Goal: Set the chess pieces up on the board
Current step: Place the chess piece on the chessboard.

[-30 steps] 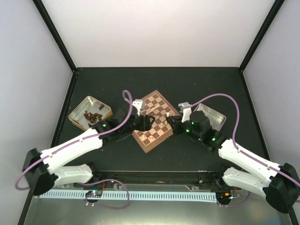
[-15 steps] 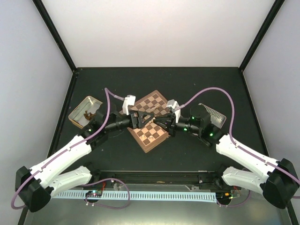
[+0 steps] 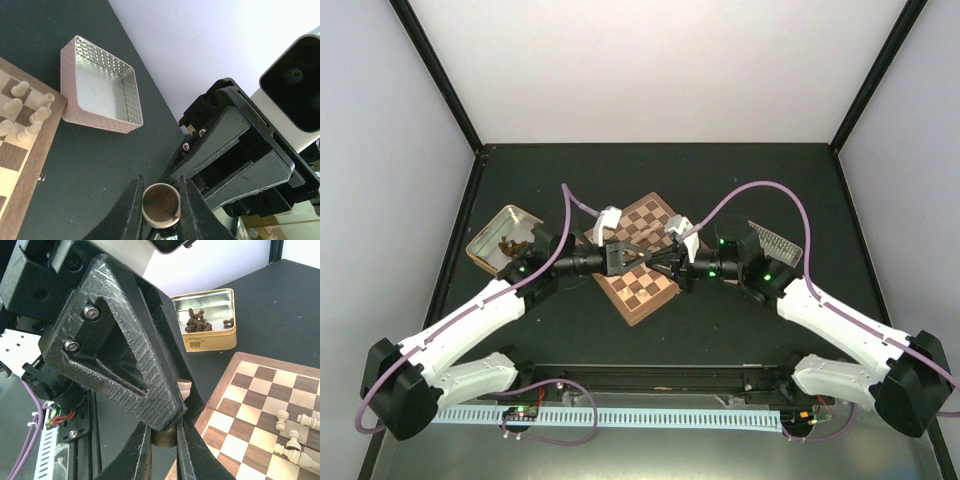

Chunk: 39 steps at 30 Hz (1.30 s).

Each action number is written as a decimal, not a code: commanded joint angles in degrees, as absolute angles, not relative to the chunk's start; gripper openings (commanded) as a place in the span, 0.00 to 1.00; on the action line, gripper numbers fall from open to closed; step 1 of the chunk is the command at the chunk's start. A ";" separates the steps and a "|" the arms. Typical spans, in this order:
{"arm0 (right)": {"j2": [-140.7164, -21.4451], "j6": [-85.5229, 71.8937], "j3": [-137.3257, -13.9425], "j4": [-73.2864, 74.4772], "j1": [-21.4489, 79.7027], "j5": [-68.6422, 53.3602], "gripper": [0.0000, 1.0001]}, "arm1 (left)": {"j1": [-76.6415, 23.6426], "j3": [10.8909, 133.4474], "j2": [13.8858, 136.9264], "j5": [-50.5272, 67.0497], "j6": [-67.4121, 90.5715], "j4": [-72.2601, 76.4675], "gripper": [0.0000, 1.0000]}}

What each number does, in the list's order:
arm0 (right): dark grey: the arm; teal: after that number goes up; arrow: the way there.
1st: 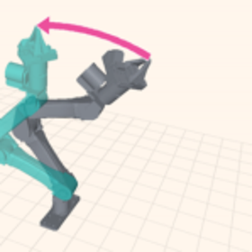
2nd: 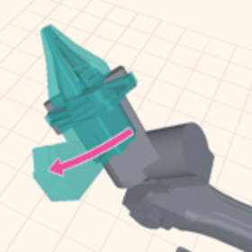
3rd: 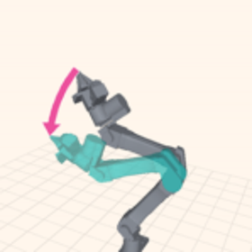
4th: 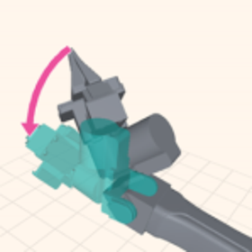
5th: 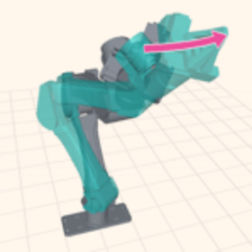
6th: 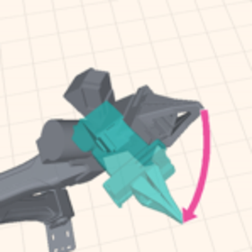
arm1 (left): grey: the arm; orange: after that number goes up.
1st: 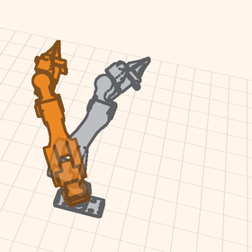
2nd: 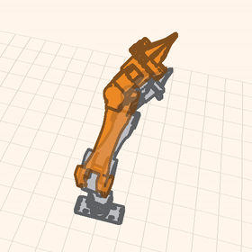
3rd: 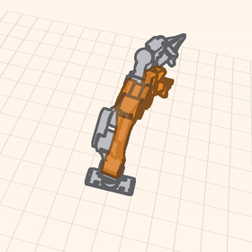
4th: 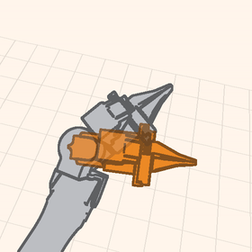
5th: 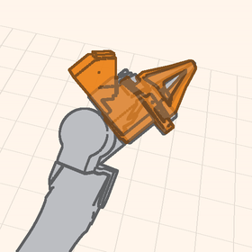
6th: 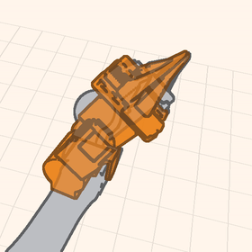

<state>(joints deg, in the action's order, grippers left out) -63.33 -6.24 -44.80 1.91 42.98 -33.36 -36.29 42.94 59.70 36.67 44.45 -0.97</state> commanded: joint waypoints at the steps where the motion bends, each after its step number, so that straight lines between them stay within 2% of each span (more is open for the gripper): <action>1: -62.33 -5.54 -46.09 1.82 42.84 -33.40 0.05 | -35.22 44.57 59.91 38.90 44.49 -0.29 0.03; 3: -62.06 -7.61 -45.89 1.47 42.88 -33.28 0.10 | -35.16 44.55 59.80 38.83 45.14 0.09 0.02; 7: -60.30 -15.91 -43.75 -2.86 42.86 -31.64 0.31 | -35.04 44.35 59.25 38.86 47.90 2.26 0.01; 13: -54.63 -37.77 -36.18 -21.12 42.88 -25.39 0.49 | -34.60 41.64 58.76 38.99 63.21 13.87 0.02; 15: -54.69 -44.49 -34.95 -25.54 42.84 -23.69 0.51 | -34.44 40.58 59.16 38.97 69.47 18.82 0.02; 18: -56.07 -47.76 -36.03 -25.82 42.85 -22.32 0.52 | -34.44 39.67 60.41 39.01 78.33 24.46 0.02; 25: -58.41 -40.66 -39.88 -18.87 42.87 -20.13 0.48 | -34.45 37.56 62.69 38.22 89.93 34.16 0.02; 32: -59.63 -33.70 -41.12 -15.67 42.82 -18.61 0.37 | -34.38 36.48 63.00 37.48 93.36 35.91 0.01; 39: -62.06 -28.84 -42.23 -15.60 43.03 -22.97 0.38 | -34.45 36.49 63.15 36.55 94.06 36.02 0.02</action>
